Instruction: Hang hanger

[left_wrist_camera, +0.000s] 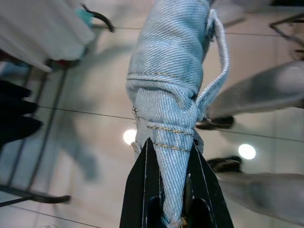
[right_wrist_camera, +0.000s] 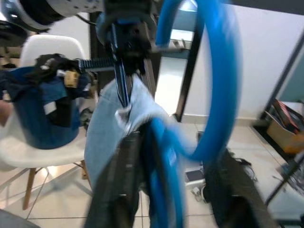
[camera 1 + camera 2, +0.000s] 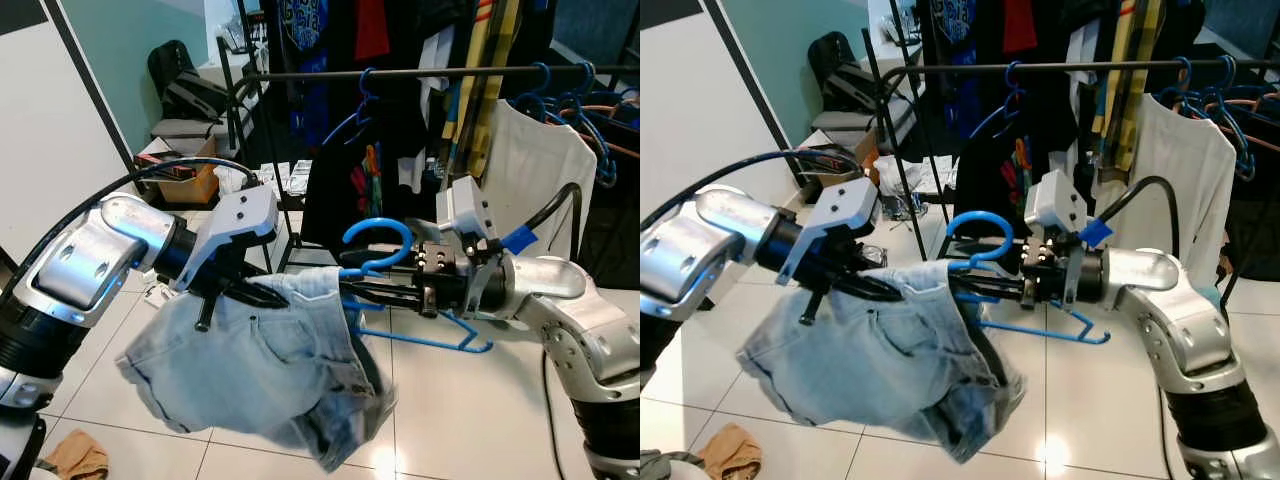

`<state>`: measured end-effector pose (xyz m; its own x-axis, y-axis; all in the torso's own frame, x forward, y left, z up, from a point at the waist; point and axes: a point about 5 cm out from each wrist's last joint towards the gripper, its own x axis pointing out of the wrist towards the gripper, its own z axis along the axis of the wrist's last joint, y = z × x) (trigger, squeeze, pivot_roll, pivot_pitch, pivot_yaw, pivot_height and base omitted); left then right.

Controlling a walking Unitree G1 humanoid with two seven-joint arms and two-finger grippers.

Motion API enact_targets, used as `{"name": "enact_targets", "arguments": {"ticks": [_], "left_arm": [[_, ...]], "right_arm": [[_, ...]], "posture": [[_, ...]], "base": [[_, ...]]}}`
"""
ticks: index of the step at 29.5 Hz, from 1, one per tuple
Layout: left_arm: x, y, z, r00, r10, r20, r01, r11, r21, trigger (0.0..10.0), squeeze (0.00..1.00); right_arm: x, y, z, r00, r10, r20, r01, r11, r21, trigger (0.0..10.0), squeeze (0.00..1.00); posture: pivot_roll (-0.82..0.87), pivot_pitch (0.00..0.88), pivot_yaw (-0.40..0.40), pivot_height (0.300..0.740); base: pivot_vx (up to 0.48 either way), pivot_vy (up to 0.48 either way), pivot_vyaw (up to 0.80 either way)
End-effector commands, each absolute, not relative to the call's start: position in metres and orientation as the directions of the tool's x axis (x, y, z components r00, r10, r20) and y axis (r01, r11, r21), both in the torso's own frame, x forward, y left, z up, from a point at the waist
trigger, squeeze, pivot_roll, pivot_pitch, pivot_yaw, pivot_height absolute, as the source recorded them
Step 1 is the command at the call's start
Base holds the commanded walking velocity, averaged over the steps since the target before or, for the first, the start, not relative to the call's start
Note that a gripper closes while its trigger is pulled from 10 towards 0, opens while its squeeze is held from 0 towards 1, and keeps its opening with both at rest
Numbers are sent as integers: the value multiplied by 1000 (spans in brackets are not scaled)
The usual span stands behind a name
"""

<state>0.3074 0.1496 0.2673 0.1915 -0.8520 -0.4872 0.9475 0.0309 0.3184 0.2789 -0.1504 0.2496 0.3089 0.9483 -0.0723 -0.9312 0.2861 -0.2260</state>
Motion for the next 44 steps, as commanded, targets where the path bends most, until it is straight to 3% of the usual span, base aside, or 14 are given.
{"name": "enact_targets", "arguments": {"ticks": [1, 13, 18, 19, 21, 22, 26, 38, 39, 40, 41, 42, 43, 44], "left_arm": [[312, 158, 279, 261, -847, -463, 921, 75, 383, 0, 0], [332, 195, 293, 469, -764, -444, 843, 237, 482, 0, 0], [336, 200, 299, 507, -755, -416, 821, 276, 500, 0, 0], [340, 196, 308, 539, -767, -347, 793, 323, 517, 0, 0], [340, 196, 308, 539, -767, -347, 793, 323, 517, 0, 0], [342, 189, 318, 558, -783, -274, 769, 365, 524, 0, 0], [345, 173, 343, 557, -821, -122, 746, 432, 506, 0, 0], [345, 168, 351, 535, -840, -91, 752, 425, 504, 353, 0], [345, 167, 352, 533, -841, -90, 752, 424, 504, 1137, 0], [345, 165, 353, 530, -844, -83, 754, 424, 502, 3529, 0], [345, 165, 353, 530, -844, -83, 754, 424, 502, 3529, 0], [344, 162, 355, 525, -848, -75, 756, 424, 498, 6745, 0], [344, 162, 355, 525, -848, -75, 756, 424, 498, 6745, 0], [342, 158, 357, 514, -855, -64, 762, 421, 491, 8902, 0]], "right_arm": [[280, -159, 249, 347, 936, -62, -917, 325, -230, 10000, 1000], [262, -225, 246, 533, 838, -121, -839, 504, -205, 10000, 1000], [254, -229, 243, 524, 842, -124, -848, 503, -165, 10000, 1000], [247, -226, 226, 490, 854, -174, -872, 482, -85, 10000, 757], [247, -226, 226, 490, 854, -174, -872, 482, -85, 10000, 757], [245, -222, 206, 477, 850, -221, -874, 486, -17, 10000, 0], [267, -220, 154, 599, 737, -313, -759, 647, 69, 10000, 0], [309, -238, 159, 869, 454, -195, -464, 886, -6, 10000, 0], [314, -242, 164, 896, 414, -162, -420, 907, -6, 10000, 0], [317, -244, 173, 913, 394, -102, -395, 918, 11, 10000, 0], [317, -244, 173, 913, 394, -102, -395, 918, 11, 10000, 0], [319, -245, 178, 921, 383, -67, -382, 924, 24, 10000, 0], [319, -245, 178, 921, 383, -67, -382, 924, 24, 10000, 0], [319, -244, 177, 919, 387, -69, -386, 922, 25, 10000, 0]], "posture": [[-40, 0, 128, 740], [-56, 0, 125, 740], [-58, 0, 125, 740], [-56, 0, 120, 740], [-56, 0, 120, 740], [-55, 0, 120, 740], [-51, 0, 115, 740], [-46, 0, 121, 740], [-47, 0, 120, 740], [-47, 0, 120, 740], [-47, 0, 120, 740], [-52, 0, 119, 740], [-52, 0, 119, 740], [-54, 0, 118, 740]], "base": [[0, 0, 0], [0, 0, 0], [0, 0, 0], [0, 0, 0], [0, 0, 0], [0, 0, 0], [0, 0, 0], [0, 0, 0], [0, 0, 0], [0, 0, 0], [0, 0, 0], [0, 0, 0], [0, 0, 0], [0, 0, 0]]}}
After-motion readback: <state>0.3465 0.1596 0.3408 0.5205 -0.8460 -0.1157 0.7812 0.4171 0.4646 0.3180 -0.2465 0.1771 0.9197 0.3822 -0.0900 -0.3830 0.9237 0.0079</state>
